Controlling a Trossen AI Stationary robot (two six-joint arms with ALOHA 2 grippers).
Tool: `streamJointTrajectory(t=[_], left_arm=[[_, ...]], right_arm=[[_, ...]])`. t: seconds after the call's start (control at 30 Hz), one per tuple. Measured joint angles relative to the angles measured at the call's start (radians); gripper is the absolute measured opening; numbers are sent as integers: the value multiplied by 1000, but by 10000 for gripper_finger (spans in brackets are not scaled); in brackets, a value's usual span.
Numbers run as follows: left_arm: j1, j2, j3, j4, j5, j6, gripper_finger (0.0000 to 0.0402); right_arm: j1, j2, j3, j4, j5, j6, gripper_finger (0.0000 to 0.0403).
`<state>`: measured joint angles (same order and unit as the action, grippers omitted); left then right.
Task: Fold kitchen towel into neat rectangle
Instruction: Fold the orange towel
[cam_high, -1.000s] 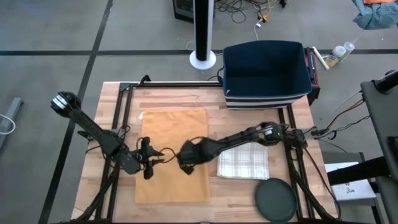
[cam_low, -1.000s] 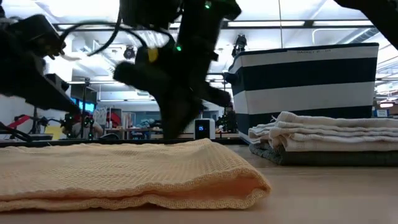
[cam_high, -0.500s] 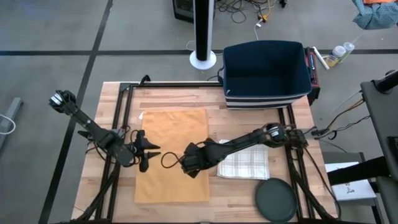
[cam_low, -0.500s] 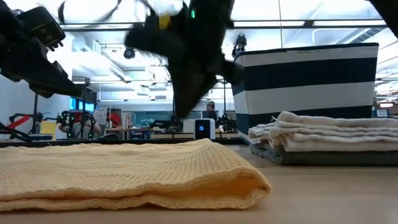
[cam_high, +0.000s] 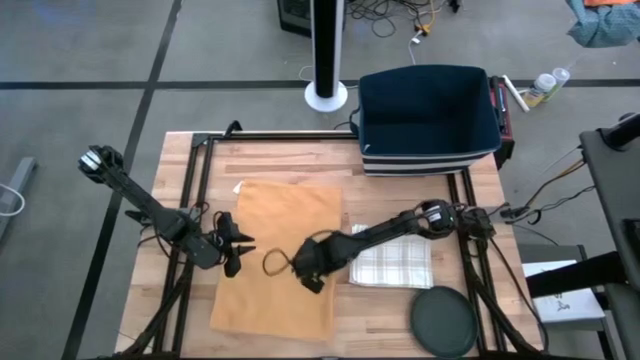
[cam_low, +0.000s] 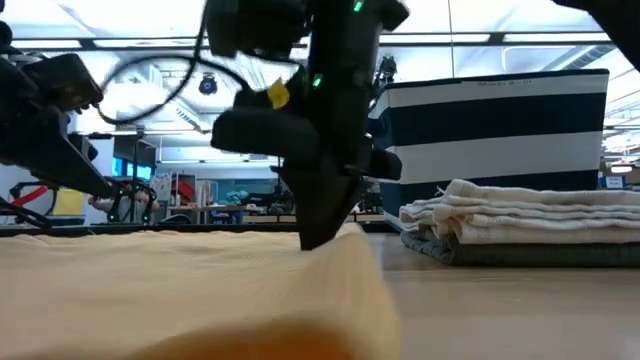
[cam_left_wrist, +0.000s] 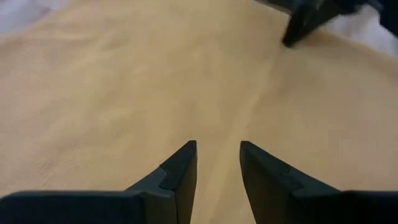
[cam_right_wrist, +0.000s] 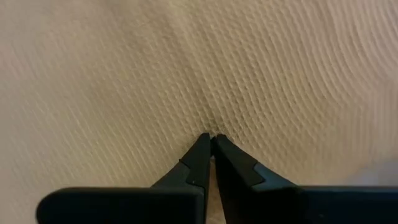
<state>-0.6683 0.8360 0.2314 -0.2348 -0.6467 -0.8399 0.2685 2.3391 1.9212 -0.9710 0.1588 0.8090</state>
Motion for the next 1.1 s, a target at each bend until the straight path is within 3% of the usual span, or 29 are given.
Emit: streamJointTrajectory(t=[0.13, 0.23, 0.43, 0.7, 0.83, 0.93, 1.1], left_arm=[[2, 21, 0, 8, -69, -1, 114], [3, 30, 1, 4, -83, -23, 114], [3, 19, 1, 3, -57, -51, 114], [2, 24, 1, 1, 10, -61, 114], [2, 38, 1, 1, 40, -64, 114], [2, 51, 1, 1, 86, -65, 114], [-6, 86, 1, 4, 97, -122, 114]], right_arm=[[11, -47, 45, -22, 243, -1, 18], [-21, -94, 54, -24, 313, 29, 19], [-137, -102, 20, -71, 309, 134, 49], [-224, -105, -15, -74, 296, 296, 147], [-253, -106, -19, -236, 297, 352, 188], [-259, -120, -47, -372, 315, 432, 203], [-211, -213, -177, -247, 305, 428, 199]])
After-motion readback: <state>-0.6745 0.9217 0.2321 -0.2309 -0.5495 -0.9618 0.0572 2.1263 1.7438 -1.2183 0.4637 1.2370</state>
